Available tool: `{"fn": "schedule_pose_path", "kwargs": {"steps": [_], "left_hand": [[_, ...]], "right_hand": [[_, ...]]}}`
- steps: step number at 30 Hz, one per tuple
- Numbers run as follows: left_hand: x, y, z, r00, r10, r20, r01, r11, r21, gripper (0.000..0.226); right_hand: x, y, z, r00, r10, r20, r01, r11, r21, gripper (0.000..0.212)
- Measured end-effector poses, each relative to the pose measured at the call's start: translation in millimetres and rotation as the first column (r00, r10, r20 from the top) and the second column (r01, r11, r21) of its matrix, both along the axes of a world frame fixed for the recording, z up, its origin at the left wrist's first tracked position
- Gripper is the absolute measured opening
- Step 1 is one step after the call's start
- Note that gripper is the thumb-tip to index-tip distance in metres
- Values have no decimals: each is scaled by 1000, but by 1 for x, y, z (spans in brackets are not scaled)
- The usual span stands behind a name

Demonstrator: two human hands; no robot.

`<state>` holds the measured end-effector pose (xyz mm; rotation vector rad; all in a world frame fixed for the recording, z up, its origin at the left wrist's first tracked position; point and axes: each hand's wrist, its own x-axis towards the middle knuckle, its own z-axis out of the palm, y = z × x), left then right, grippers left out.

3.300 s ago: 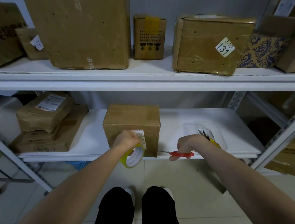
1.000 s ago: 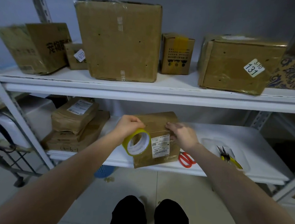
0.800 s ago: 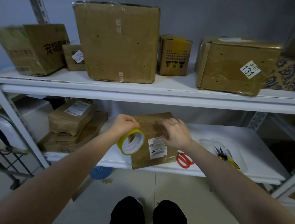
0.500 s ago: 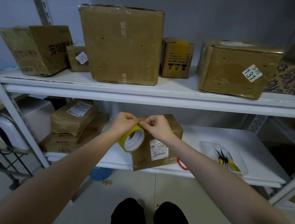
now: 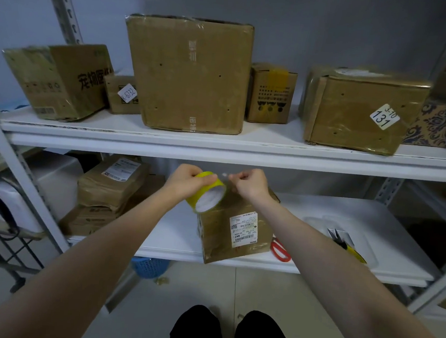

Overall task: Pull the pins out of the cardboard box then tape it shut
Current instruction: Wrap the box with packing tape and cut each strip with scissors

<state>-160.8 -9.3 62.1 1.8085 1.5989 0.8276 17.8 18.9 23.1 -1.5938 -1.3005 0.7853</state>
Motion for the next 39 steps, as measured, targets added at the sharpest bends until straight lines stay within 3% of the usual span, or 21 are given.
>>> {"fn": "schedule_pose_path", "kwargs": {"steps": [1,3,9,14,17,24,27,30,33,39], "left_hand": [[0,0,3,983,63,-173,-51,996,74,48],[-1,1,9,927,152,-342,-111,984,136,52],[0,17,11,855,108,-507,-94,994,52,31],[10,29,7,742,74,-666,-93,996,7,23],[18,34,6,671,32,-741,-59,998,-10,20],[38,38,2,491,14,-871,-2,1000,15,14],[49,34,-3,395,-36,-918,177,983,38,24],[60,28,-9,291,-159,-943,330,942,-58,29],[57,27,-14,323,-267,-908,319,934,-161,34],[51,18,-17,304,-264,-915,316,934,-165,25]], "right_hand": [[5,3,1,999,-41,-8,41,999,-10,31],[17,9,2,996,-88,24,89,995,-34,22],[12,15,-5,939,-70,337,86,996,-33,21],[8,15,-12,766,4,643,-1,1000,-5,21],[8,16,-16,672,41,739,-39,999,-20,23],[7,22,-20,594,78,801,-87,996,-33,19],[9,22,-17,561,101,822,-99,994,-55,11],[9,21,-14,509,124,852,-110,991,-78,14],[8,19,-7,455,128,881,-112,990,-86,19],[2,17,2,384,146,912,-115,987,-109,22]]}}
